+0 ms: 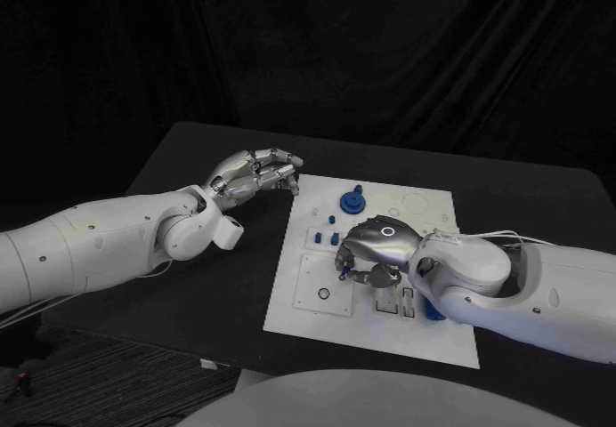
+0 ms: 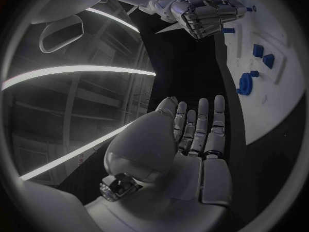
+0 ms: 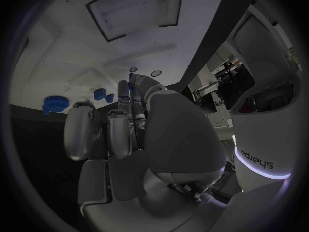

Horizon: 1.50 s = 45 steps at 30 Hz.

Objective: Assemble the parts on the task board

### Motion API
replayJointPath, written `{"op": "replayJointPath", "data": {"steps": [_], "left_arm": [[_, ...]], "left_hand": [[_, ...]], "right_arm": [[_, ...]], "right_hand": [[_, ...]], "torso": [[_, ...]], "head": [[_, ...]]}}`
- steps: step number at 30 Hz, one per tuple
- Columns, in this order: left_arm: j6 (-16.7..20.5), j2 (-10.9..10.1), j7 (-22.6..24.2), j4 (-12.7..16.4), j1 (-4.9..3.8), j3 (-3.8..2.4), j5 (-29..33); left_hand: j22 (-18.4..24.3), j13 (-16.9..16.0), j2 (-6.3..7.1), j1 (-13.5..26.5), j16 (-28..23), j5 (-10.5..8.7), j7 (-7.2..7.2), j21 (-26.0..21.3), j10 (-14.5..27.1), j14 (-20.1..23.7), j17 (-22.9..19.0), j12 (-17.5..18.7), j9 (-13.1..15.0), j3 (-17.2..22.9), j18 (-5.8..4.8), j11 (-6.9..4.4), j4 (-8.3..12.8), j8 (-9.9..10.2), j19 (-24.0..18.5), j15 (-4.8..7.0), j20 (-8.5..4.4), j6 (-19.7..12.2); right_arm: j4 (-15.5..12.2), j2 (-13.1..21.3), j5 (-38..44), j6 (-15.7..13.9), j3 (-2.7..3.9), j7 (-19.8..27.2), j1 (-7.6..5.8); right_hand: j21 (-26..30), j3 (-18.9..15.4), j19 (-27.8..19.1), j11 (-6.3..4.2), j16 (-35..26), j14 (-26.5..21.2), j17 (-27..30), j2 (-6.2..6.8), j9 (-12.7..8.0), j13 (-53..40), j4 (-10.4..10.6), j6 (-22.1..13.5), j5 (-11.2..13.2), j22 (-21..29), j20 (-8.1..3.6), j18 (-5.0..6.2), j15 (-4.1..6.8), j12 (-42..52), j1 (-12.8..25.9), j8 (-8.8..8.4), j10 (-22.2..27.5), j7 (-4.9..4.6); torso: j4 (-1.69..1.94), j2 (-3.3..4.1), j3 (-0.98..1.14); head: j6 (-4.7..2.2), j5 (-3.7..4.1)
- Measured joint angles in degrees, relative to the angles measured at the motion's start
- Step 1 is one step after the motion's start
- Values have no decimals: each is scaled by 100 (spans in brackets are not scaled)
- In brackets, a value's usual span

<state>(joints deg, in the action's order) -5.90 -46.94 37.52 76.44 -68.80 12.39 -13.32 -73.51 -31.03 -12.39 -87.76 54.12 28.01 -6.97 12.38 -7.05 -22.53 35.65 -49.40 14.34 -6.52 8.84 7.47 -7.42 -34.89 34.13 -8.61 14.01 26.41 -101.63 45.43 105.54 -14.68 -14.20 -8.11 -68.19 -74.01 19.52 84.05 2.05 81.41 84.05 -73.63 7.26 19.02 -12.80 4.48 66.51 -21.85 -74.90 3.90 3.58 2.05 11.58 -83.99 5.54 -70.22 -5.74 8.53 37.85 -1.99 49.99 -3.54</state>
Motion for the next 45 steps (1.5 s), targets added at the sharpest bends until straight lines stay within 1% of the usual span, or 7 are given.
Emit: {"op": "replayJointPath", "data": {"steps": [16, 19, 21, 22, 35, 39, 45], "left_arm": [[-18, 22, -7, -29, 14, 0, 0], [-22, 26, -10, -33, 14, 0, 0], [-26, 28, -13, -35, 15, 0, 0], [-28, 28, -14, -36, 15, 0, 0], [-39, 46, -24, -55, 17, 0, 1], [-42, 48, -27, -60, 17, 0, 1], [-48, 63, -35, -76, 18, 0, 1]], "left_hand": [[-5, 5, 0, 0, 0, 0, 0, 0, 0, 0, 0, 0, -6, 0, 0, 0, 0, 0, 0, 0, 0, 0], [-5, 13, 0, 0, -22, 0, 0, 0, 0, 0, -5, -1, -5, 0, 0, 0, 0, 0, 0, 0, 0, 0], [-5, 13, 0, 0, -22, 2, 0, 0, 0, 0, -6, 0, -5, 0, 0, 0, 0, 0, 0, 0, 0, 0], [-5, 13, 0, 0, -22, 22, 0, 0, 0, 0, -5, 2, -6, 0, 0, 0, 0, 0, 0, 0, 0, 0], [-11, 24, 0, 0, -22, 23, 0, 0, 0, 0, -12, 22, -18, 32, 0, 0, 32, 22, 0, 0, 0, 0], [-11, 24, 0, 0, -22, 23, 0, 0, 0, -1, -12, 22, -18, 32, 0, 0, 32, 22, 0, 0, 0, 0], [-17, 35, 0, 0, -22, 23, 0, 0, 0, 0, -12, 32, -20, 31, 0, 0, 32, 22, -20, 0, 21, 0]], "right_arm": [[80, -59, 70, 55, -1, -37, 37], [79, -67, 73, 60, -1, -38, 38], [76, -68, 75, 63, 1, -40, 40], [74, -69, 76, 65, 1, -40, 41], [55, -79, 84, 95, 0, -46, 45], [52, -79, 86, 107, 2, -48, 45], [47, -76, 87, 127, 6, -51, 47]], "right_hand": [[0, -7, 0, 0, 0, 0, 6, 1, -1, -1, -6, -10, 18, -3, 0, 0, 0, 0, 0, -23, 0, -9], [0, -8, 0, -31, -1, 0, 6, 1, -4, -2, -6, -10, 22, -4, 0, 0, 0, -1, 1, -23, -33, -9], [0, -8, 0, -30, -21, 0, 11, 1, -7, -9, -6, -10, 22, -4, 0, 0, 0, -7, 1, -26, -35, -9], [0, -8, 0, -12, -21, 0, 11, 1, -7, -10, -6, -10, 22, -4, 0, 0, 0, -10, 1, -28, -53, -9], [24, -13, 0, -10, -21, 0, 11, 1, -24, -17, -11, -12, 24, -3, 0, 0, 0, -10, 1, -48, -54, -9], [24, -22, 0, -38, -21, 0, 11, 1, -23, -19, -25, 8, 43, -3, 0, 0, 0, -12, 1, -56, -87, 12], [24, -7, 0, -32, -21, 0, 11, 17, -23, -34, -40, 1, 43, -3, 0, 0, 0, -22, 17, -56, -94, 22]], "torso": [[-2, -1, 3], [-1, -1, 3], [-1, -1, 3], [-1, -1, 3], [0, -3, 2], [-1, -3, 2], [-2, -3, 2]], "head": [[0, 8], [0, 3], [0, 3], [0, 3], [0, 5], [0, 8], [0, 8]]}}
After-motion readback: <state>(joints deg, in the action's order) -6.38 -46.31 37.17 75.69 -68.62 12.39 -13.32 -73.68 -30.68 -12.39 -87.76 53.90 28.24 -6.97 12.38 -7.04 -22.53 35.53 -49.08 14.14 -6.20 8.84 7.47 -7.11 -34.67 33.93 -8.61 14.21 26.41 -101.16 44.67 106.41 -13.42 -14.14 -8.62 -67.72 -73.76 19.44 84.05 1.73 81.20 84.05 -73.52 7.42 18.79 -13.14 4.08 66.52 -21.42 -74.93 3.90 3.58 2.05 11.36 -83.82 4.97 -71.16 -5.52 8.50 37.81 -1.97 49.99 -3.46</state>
